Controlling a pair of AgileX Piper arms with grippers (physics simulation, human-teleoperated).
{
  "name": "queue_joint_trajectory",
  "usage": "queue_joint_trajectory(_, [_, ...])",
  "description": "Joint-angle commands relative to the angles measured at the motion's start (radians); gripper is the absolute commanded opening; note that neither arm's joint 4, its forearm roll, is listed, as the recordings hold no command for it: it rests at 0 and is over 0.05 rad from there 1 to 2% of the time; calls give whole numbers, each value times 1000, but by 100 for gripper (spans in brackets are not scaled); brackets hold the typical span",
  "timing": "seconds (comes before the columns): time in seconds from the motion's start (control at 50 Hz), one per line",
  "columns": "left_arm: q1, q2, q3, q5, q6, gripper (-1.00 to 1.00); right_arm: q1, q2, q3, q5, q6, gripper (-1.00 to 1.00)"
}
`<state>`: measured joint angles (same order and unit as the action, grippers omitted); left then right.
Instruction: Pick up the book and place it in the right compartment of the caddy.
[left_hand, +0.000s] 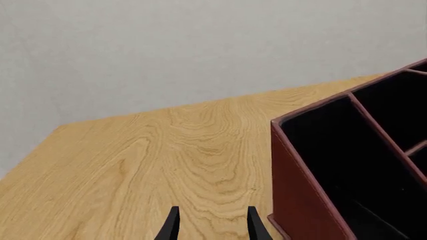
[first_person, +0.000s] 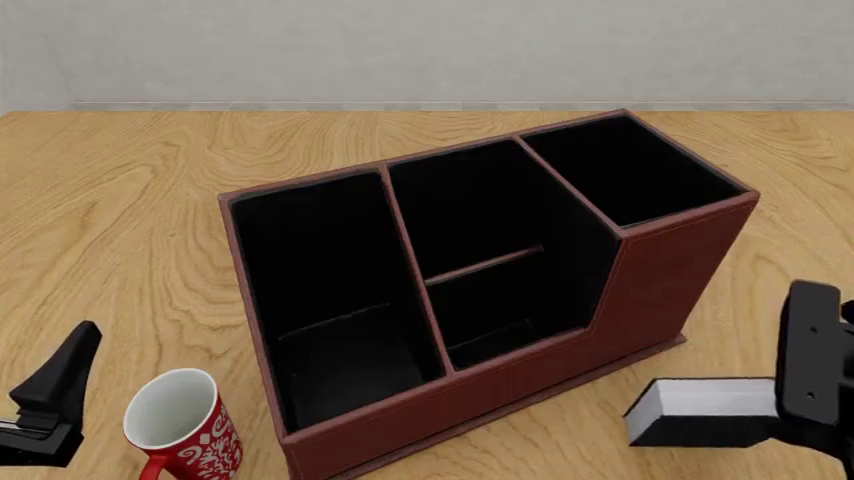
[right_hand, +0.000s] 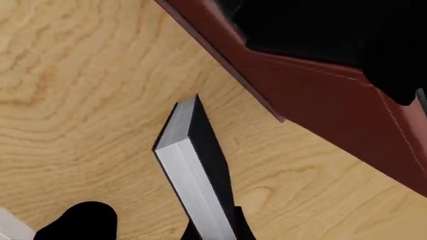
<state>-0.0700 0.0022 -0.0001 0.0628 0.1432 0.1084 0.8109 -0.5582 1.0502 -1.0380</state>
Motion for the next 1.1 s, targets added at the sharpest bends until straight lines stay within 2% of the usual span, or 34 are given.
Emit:
queue_joint_trajectory(0.02, [-5,0,0,0,-1,100,74,-31,41,107,42,-100])
queue_joint_trajectory(0.06, [-6,0,0,-1,-4,100,87,-35,40,118,63,-100])
queue_joint_trajectory(0.1, [-6,0,0,0,-1,100,145,-29,28,129,127,-100])
queue_joint_trajectory(0.16, [-7,0,0,0,-3,100,118,-53,32,148,103,-100])
queue_joint_trajectory(0.18, [-9,0,0,0,-2,100,132,-55,29,154,117,-100])
queue_joint_trajectory(0.2, [-9,0,0,-2,-3,100,184,-49,17,158,167,-100])
queue_joint_trajectory(0.28, [-11,0,0,-2,-4,100,178,-61,17,168,164,-100])
queue_joint_trajectory(0.3, [-14,0,0,-1,-5,100,219,-55,7,169,208,-100])
queue_joint_trajectory(0.42, [-15,0,0,-3,-4,100,258,-61,14,169,247,-100])
queue_joint_trajectory(0.5, [-15,0,0,-1,-4,100,248,-73,19,170,228,-100])
queue_joint_trajectory(0.64, [-20,0,0,-2,-3,100,257,-82,4,170,249,-100])
queue_joint_trajectory(0.68, [-21,0,0,-2,-4,100,223,-91,4,170,224,-100])
queue_joint_trajectory(0.72, [-22,0,0,-2,-4,100,212,-98,12,170,224,-100])
queue_joint_trajectory(0.78, [-22,0,0,-2,-3,100,118,-123,32,170,141,-100])
queue_joint_trajectory(0.82, [-23,0,0,-5,-3,100,114,-125,17,170,150,-100])
queue_joint_trajectory(0.92, [-25,0,0,-8,-3,100,76,-133,1,170,128,-100])
queue_joint_trajectory(0.94, [-30,0,0,-8,0,100,47,-139,-17,170,114,-100])
queue_joint_trajectory(1.0, [-33,0,0,-9,-1,100,29,-141,-43,170,117,-100])
queue_joint_trajectory(1.04, [-33,0,0,-12,-2,100,-12,-150,-42,170,87,-100])
queue_joint_trajectory(1.1, [-31,0,0,-15,-1,100,-38,-156,-53,170,77,-100])
